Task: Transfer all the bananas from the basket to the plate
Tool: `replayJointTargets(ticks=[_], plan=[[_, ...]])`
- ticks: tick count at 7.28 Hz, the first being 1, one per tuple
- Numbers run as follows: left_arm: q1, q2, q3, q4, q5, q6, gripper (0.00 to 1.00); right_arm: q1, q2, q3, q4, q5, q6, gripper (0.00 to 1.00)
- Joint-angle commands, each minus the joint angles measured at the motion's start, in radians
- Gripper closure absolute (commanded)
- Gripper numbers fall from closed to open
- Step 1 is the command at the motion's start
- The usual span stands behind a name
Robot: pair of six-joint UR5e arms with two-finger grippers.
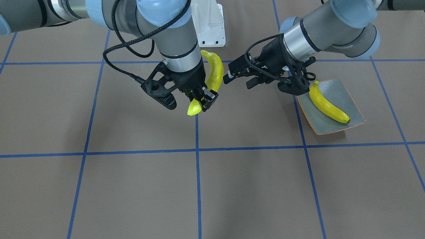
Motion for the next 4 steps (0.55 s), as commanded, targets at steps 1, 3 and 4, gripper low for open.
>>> replayJointTargets(ticks=[1,3,4], plan=[[-0.003,0.0,-0.001,-0.088,-0.009,-0.052,0.0,0.01,-0.03,0.031,0.059,0.04,0.002,1.0],[0.003,-0.007,-0.001,-0.193,-0.006,-0.163,0.0,0.016,-0.055,0.032,0.121,0.069,0.003,1.0],[0.004,-0.012,-0.001,-0.21,-0.001,-0.179,0.0,0.019,-0.057,0.052,0.121,0.071,0.005,1.0]])
